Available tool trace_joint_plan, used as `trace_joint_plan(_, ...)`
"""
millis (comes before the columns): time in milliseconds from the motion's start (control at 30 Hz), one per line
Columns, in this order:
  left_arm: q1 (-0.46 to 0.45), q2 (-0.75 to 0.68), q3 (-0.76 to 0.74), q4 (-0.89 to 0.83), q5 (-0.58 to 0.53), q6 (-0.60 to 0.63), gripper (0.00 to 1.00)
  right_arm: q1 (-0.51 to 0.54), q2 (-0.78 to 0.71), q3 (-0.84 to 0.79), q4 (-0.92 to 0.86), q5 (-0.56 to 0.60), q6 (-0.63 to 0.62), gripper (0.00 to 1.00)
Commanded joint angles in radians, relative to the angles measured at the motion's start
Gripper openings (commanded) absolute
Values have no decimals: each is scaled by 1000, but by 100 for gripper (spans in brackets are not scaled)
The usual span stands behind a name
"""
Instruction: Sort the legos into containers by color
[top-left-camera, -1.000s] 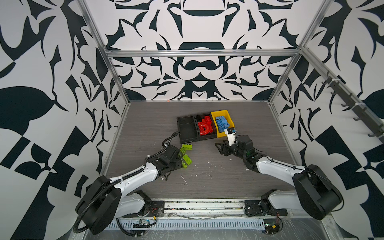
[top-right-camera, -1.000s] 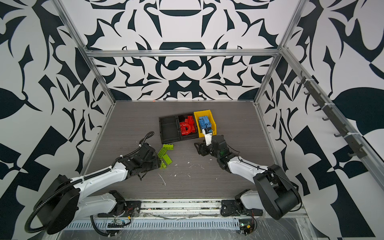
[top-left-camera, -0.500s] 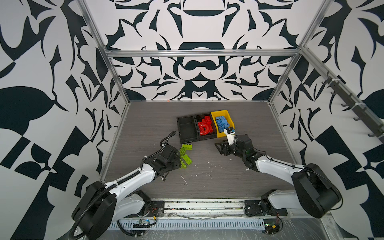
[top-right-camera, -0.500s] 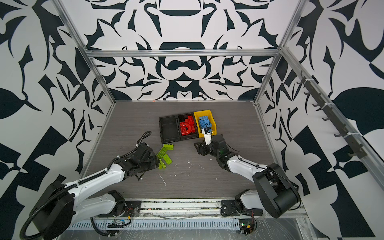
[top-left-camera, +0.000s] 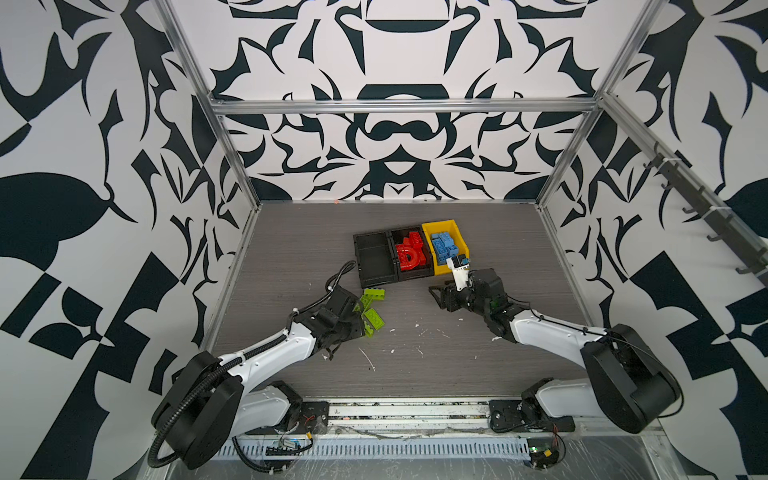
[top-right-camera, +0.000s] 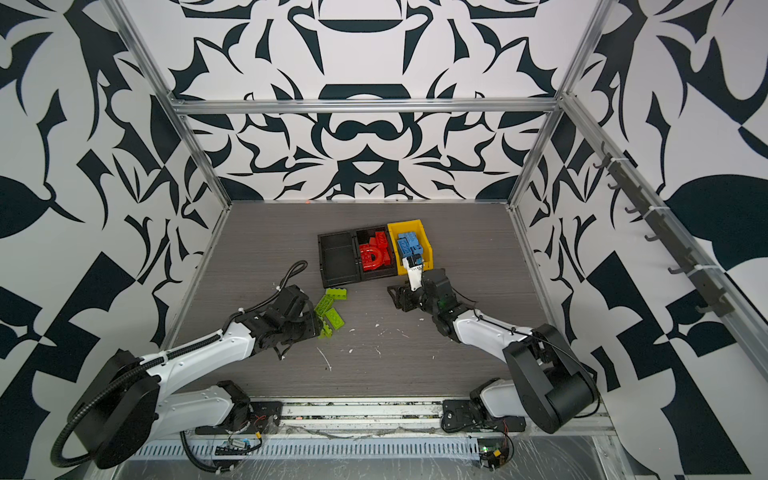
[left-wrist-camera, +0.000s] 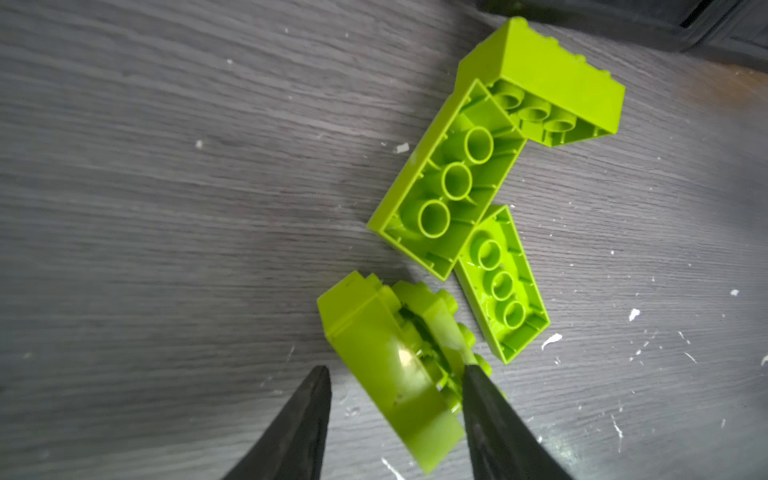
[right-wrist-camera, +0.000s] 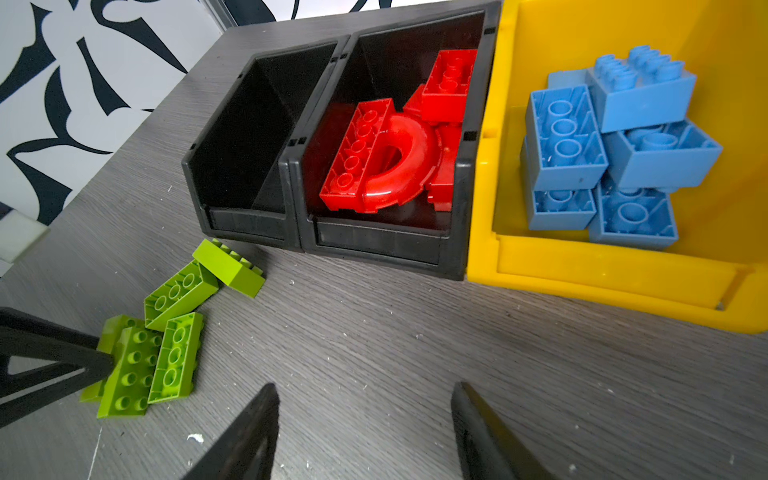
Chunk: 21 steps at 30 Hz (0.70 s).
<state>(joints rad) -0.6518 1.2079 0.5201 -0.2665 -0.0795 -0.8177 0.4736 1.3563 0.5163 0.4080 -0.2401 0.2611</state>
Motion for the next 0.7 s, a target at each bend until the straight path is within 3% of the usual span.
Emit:
trace_joint_plan(0,4,13,3,-30,8,-1,54,4,0,38,5,-11,0,68)
trace_joint_plan(267,30,-22,10,-191,-43,8,50,4,3,41,0,-13,0,69)
trace_joint_plan(433,77,-76,-47,-157,5,-12,49,3,11,47,-7,-19,2,69)
trace_joint_plan(667,85,-103,-16,-202,11,26,59,3,15,56,-21,-23,3,69)
